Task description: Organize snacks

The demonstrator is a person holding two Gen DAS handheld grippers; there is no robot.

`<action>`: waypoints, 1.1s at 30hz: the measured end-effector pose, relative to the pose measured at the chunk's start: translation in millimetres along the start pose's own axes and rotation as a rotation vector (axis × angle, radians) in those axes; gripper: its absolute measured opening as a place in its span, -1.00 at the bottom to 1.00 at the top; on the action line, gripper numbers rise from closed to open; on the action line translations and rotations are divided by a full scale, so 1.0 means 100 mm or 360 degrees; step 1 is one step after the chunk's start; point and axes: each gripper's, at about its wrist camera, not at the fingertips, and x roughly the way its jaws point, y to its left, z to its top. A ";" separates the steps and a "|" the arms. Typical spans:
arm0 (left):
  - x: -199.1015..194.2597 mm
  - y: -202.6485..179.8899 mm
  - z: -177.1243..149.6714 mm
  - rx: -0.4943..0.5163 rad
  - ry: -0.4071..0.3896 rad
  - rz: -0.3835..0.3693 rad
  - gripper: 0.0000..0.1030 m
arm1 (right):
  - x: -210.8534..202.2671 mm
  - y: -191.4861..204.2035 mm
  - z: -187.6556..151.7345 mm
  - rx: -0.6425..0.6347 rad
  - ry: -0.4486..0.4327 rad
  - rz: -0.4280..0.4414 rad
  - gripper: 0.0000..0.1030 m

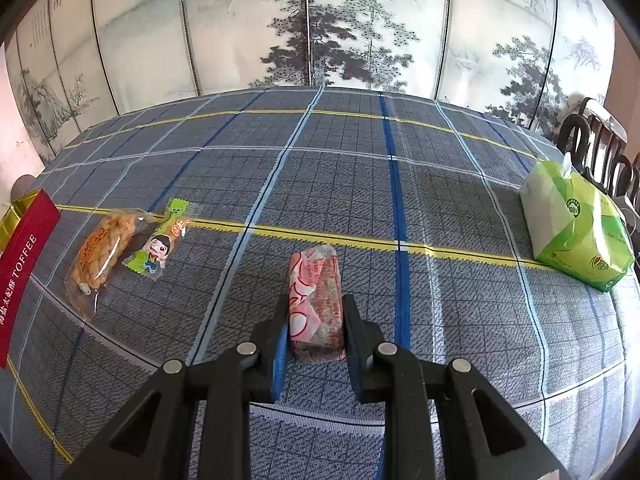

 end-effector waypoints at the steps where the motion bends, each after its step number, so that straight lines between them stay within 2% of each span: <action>1: -0.05 0.07 -0.01 -0.0018 -0.0009 0.0021 -0.35 | 0.00 0.00 0.00 -0.0002 0.0000 -0.0002 -0.54; 9: -0.26 0.74 -0.19 -0.0187 -0.0026 0.0197 -0.35 | -0.02 0.00 -0.01 -0.0012 0.0002 -0.0014 -0.54; 17: -0.29 1.21 -0.42 -0.0302 0.0024 0.0289 -0.35 | -0.03 0.04 -0.01 -0.0027 0.0004 -0.0034 -0.54; 25: -0.15 1.36 -0.59 -0.0319 0.0080 0.0302 -0.35 | -0.03 0.05 -0.01 -0.0037 0.0005 -0.0047 -0.54; 33: -0.08 1.35 -0.63 -0.0237 0.0076 0.0318 -0.35 | -0.03 0.05 -0.01 -0.0042 0.0005 -0.0054 -0.54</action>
